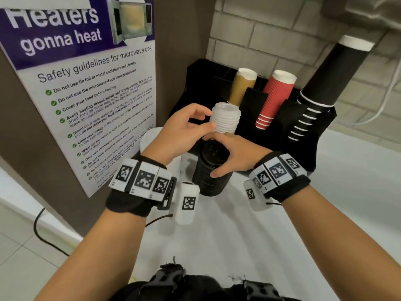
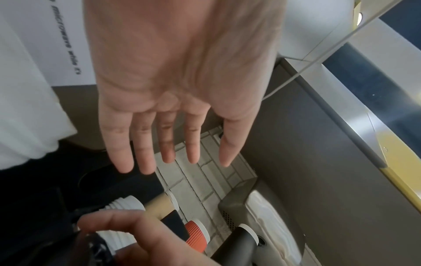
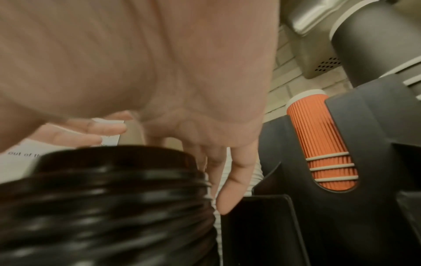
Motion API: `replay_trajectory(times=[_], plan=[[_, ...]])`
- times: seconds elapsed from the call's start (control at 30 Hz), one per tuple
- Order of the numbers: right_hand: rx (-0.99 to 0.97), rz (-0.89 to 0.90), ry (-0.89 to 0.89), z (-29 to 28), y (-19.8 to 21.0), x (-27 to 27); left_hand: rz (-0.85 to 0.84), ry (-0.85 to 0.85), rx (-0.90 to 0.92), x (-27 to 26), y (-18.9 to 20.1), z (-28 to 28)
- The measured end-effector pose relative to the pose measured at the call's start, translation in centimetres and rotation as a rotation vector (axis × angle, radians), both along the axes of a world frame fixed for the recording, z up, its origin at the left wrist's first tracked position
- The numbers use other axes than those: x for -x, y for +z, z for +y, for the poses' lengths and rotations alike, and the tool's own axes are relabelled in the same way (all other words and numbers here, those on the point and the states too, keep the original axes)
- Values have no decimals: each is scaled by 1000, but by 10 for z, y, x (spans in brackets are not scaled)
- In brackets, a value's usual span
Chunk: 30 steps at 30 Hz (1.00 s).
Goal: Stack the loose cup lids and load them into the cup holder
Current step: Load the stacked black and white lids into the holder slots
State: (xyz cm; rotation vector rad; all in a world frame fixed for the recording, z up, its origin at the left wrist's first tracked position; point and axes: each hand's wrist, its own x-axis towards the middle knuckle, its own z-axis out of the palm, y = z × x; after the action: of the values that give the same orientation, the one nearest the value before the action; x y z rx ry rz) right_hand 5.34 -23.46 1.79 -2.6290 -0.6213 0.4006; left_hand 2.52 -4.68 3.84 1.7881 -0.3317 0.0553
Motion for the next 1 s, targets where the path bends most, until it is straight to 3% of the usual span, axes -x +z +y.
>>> replay_trajectory(times=[0.17,0.33,0.47,0.6,0.73,1.0], plan=[[-4,9,-16,2,-2,-3,9,27,32,5,-4,5],[-126,-48,-50,-2,8,1,-28,78,100,7,-8,6],[-496,-97,-113,-9,30,11,-21,-28,186,9,-7,2],[-869,32,-89,-6,44,28,17,-259,241,12,-11,-12],[-866,66,-71,-11,49,36,-46,-283,349,14,-9,-19],[-741,4,-59,-22,57,43,-68,-328,267,10,-13,-19]])
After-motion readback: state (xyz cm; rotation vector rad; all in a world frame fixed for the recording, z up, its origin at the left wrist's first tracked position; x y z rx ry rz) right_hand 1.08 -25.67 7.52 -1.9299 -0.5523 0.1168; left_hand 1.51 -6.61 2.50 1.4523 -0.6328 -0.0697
